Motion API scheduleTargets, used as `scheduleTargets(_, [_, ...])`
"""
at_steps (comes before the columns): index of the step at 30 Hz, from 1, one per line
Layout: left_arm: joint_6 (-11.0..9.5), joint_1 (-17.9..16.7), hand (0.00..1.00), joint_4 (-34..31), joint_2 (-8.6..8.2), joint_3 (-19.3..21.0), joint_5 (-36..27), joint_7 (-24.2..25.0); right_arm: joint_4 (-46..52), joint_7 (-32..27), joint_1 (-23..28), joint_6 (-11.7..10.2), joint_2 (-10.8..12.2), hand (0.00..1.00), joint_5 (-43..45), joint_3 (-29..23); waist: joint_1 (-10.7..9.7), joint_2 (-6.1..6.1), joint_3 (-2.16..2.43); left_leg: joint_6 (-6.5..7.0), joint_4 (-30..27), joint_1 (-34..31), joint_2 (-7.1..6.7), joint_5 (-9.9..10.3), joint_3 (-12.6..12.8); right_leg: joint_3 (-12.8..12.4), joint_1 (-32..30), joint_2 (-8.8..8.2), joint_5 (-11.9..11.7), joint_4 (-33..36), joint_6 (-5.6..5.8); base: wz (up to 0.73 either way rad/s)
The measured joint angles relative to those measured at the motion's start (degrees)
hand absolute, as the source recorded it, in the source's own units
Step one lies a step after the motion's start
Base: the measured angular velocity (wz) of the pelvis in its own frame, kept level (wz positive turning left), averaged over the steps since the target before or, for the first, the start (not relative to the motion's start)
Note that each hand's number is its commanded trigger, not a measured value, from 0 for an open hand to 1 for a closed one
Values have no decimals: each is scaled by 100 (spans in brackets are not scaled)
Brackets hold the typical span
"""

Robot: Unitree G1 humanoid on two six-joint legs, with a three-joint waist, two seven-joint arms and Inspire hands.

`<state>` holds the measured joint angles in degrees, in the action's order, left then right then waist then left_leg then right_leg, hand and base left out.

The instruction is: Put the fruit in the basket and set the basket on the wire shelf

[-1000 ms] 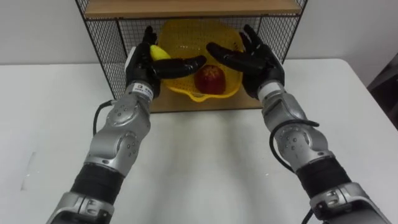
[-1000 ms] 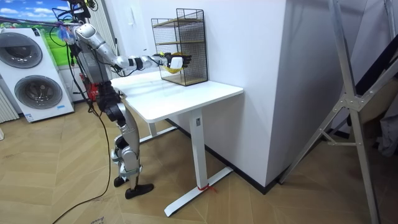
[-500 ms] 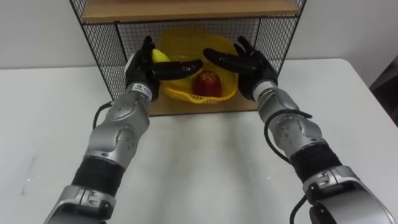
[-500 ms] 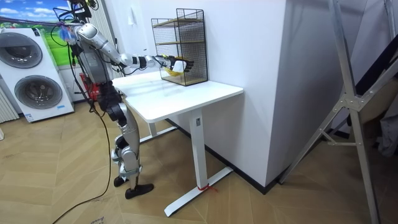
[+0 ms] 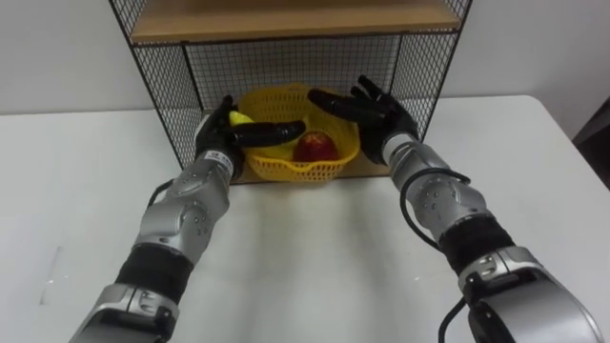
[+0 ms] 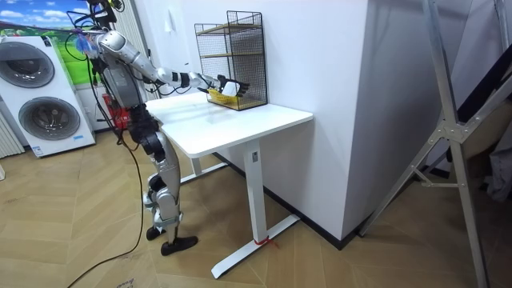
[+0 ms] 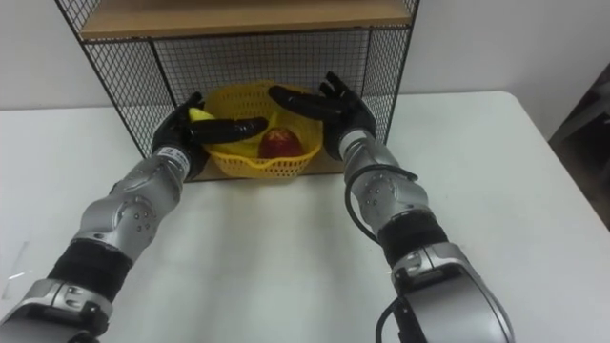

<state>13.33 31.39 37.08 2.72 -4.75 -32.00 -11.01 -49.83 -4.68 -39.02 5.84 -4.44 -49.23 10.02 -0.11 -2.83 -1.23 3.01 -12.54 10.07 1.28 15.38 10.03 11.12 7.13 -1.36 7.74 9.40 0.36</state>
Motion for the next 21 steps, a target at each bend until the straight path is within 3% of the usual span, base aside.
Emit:
scheduleTargets(13, [-2,0,0,-3,-2,2,11,25,-84,65,2,2,-2,0,-6,-3,5,37,23,0,5,16,0,0,-81,-12,12,7,0,16,-1,1])
scheduleTargets(21, [-1,0,0,-5,18,6,17,34,-84,68,38,2,-7,0,-4,-6,43,112,88,-7,4,36,0,-4,-92,-13,29,8,-1,22,-1,0])
